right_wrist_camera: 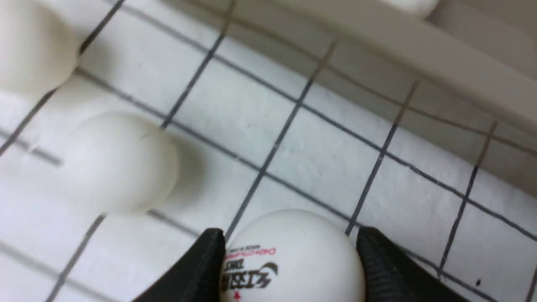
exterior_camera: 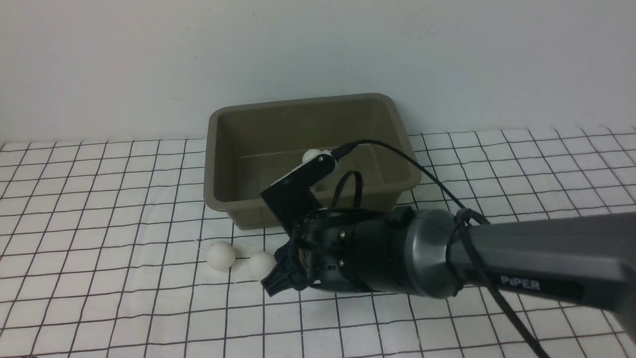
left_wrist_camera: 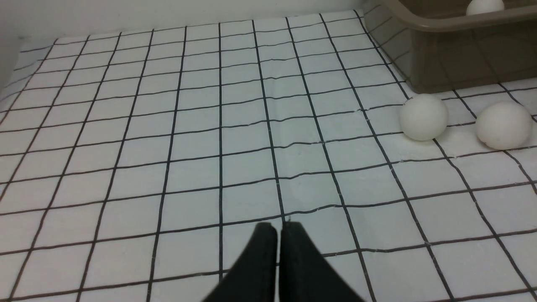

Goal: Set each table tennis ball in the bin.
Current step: Use the right arm to clamp the table tennis ball closest to it, then use the right arm to put the table tennis ball into the box

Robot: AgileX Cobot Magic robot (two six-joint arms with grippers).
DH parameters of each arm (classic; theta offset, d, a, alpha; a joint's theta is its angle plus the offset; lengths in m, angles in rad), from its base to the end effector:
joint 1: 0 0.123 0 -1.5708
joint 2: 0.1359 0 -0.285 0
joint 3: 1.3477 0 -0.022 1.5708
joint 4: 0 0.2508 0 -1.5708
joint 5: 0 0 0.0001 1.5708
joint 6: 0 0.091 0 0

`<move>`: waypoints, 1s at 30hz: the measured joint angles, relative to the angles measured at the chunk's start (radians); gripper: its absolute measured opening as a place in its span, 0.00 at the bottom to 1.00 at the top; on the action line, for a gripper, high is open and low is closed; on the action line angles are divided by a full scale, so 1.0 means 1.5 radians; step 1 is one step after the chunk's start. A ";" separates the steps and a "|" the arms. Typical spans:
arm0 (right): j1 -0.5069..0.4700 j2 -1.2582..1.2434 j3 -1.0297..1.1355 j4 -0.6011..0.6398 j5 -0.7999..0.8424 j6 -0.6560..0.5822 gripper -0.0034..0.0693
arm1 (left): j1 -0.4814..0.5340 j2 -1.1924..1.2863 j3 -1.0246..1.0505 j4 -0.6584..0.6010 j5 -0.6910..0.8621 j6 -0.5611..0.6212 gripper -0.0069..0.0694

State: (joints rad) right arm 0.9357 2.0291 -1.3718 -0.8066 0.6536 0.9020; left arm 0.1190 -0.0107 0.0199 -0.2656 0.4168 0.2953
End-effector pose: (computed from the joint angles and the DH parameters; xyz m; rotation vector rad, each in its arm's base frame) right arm 0.2829 0.3165 0.1711 -0.7362 2.3621 -0.1284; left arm 0.0520 -0.0035 0.1710 0.0085 1.8946 0.0152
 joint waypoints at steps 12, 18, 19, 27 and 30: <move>-0.048 -0.066 -0.094 -0.067 -0.021 0.007 0.54 | 0.000 0.000 0.000 0.000 0.000 0.000 0.09; -0.130 -0.066 -0.124 -0.076 -0.097 0.009 0.54 | 0.000 0.000 0.000 0.000 0.000 0.000 0.09; -0.140 -0.066 -0.124 -0.076 -0.101 0.010 0.54 | 0.000 0.000 0.000 0.000 0.000 0.000 0.09; -0.195 -0.019 -0.126 -0.086 -0.143 0.010 0.54 | 0.000 0.000 0.000 0.000 0.000 0.000 0.09; -0.199 -0.001 -0.126 -0.090 -0.145 0.009 0.54 | 0.000 0.000 0.000 0.000 0.000 0.000 0.09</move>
State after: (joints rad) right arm 0.6371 2.0272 -1.5602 -0.9416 0.4359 0.9154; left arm 0.1190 -0.0107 0.0199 -0.2656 0.4168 0.2953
